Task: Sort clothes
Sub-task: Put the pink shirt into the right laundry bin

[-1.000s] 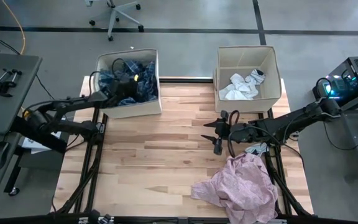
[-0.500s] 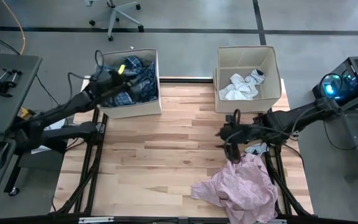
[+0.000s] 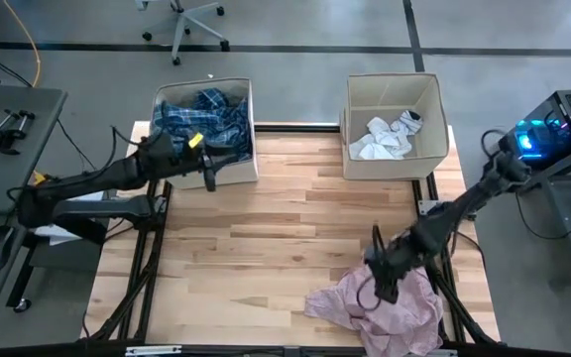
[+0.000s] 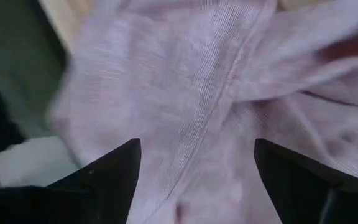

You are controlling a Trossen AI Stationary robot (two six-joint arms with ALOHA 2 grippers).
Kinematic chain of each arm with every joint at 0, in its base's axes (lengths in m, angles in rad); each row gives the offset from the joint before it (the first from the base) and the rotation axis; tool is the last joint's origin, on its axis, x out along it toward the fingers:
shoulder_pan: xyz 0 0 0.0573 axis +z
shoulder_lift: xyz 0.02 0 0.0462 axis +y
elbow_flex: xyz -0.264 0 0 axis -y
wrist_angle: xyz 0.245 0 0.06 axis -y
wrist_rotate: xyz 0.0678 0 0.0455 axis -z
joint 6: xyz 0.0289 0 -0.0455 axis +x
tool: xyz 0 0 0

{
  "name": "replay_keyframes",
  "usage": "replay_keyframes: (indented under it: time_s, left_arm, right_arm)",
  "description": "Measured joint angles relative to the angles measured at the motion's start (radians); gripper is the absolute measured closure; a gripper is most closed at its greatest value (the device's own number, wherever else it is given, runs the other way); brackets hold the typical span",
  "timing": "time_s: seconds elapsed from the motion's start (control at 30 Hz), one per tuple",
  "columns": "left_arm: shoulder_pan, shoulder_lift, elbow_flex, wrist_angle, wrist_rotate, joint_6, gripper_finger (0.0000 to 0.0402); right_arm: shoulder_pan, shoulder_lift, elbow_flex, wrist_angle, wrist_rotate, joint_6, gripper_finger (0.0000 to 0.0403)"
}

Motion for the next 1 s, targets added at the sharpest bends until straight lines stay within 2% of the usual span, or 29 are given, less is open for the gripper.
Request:
replay_keyframes:
  time_s: [0.13,0.3,0.4,0.47,0.53,0.6,0.73,0.8,1.0]
  left_arm:
    - [-0.038,0.027,-0.016,-0.014,-0.053,0.000,0.0287]
    - [-0.065,0.072,-0.016,-0.030,-0.116,0.000,0.0287]
    - [-0.071,0.096,-0.016,-0.025,-0.128,0.000,0.0287]
    - [-0.076,0.110,-0.016,-0.019,-0.129,0.000,0.0287]
    - [-0.080,0.124,-0.016,-0.001,-0.129,0.000,0.0287]
    - [-0.086,0.135,-0.016,0.007,-0.129,0.000,0.0287]
    - [-0.096,0.146,-0.016,0.013,-0.129,0.000,0.0287]
    - [-0.096,0.147,-0.016,0.021,-0.129,0.000,0.0287]
    - [-0.096,0.148,-0.016,0.021,-0.129,0.000,0.0287]
  right_arm:
    - [0.061,0.112,-0.085,0.151,0.067,-0.005,0.0102]
    - [0.072,0.270,-0.122,0.191,0.080,-0.012,0.0114]
    - [0.057,0.301,-0.114,0.177,0.107,-0.053,0.0151]
    - [0.038,0.315,-0.098,0.159,0.144,-0.075,0.0191]
    - [0.015,0.322,-0.072,0.153,0.241,-0.107,0.0240]
    - [-0.007,0.311,-0.026,0.109,0.320,-0.145,0.0294]
    - [-0.023,0.250,0.116,-0.041,0.353,-0.209,0.0384]
    - [-0.024,0.213,0.211,-0.110,0.390,-0.233,0.0390]
    - [-0.025,0.138,0.525,-0.365,0.632,-0.294,0.0378]
